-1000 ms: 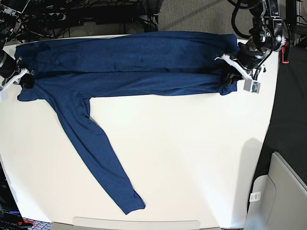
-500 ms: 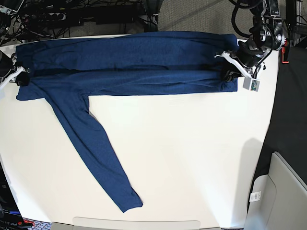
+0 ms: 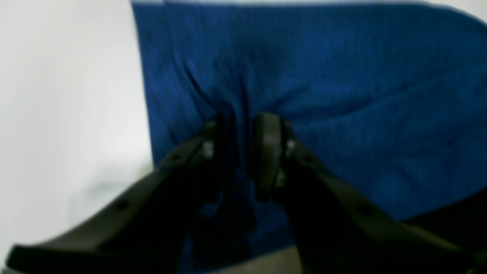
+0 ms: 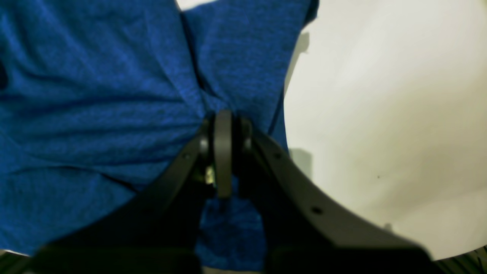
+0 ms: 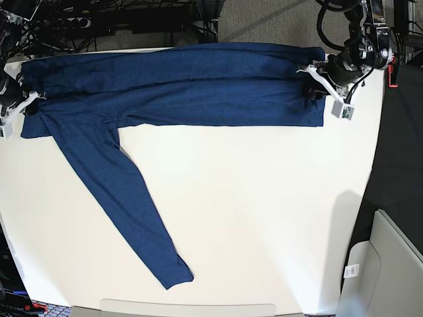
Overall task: Fold the T-shirt properly
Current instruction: 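Lower the folded hem onto the shirt near the collar edge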
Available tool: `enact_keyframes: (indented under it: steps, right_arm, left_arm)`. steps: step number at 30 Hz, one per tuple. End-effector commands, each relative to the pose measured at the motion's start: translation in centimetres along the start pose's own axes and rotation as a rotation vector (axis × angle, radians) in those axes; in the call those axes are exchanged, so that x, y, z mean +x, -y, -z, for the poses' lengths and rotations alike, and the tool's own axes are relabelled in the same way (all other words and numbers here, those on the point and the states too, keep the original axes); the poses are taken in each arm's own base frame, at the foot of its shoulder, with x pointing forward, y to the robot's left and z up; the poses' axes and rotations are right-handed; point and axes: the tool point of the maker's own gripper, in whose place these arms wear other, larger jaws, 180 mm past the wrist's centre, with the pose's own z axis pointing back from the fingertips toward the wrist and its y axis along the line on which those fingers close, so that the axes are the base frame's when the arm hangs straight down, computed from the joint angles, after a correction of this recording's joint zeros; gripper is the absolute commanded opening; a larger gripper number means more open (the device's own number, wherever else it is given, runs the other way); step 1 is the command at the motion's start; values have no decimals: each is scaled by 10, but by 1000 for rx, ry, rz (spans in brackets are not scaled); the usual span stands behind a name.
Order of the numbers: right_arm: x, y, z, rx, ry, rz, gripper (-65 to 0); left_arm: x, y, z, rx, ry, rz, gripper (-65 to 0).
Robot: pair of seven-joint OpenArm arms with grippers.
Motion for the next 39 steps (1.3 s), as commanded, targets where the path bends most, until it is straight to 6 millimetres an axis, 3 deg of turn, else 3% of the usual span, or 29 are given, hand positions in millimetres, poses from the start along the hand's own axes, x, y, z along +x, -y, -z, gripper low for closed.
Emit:
enact_keyframes:
  steps: [1,5,9,13,25,31,39]
  right_arm:
    - [19,7,-8,-20,49,-17,-644]
    - [20,8,-8,-28,52,4,-643]
    - [19,17,-8,-74,57,131,-643]
    - [23,17,-8,-80,66,149,-643]
    - [20,-7,3,-7,82,197,-646]
    - [39,-16,-11,-13,139,129,-645]
    - [40,-15,-12,-15,141,125,-643]
  left_arm:
    - [12,-1,-6,2,39,21,-481]
    - [17,-15,-12,41,58,0,-429]
    - [20,-24,-17,65,72,-12,-403]
    - [21,-24,-17,65,79,-12,-401]
    - [29,-21,-16,58,96,-8,-402]
    - [28,-19,-14,53,94,-8,-402]
    - [26,-14,-11,40,94,-26,-402]
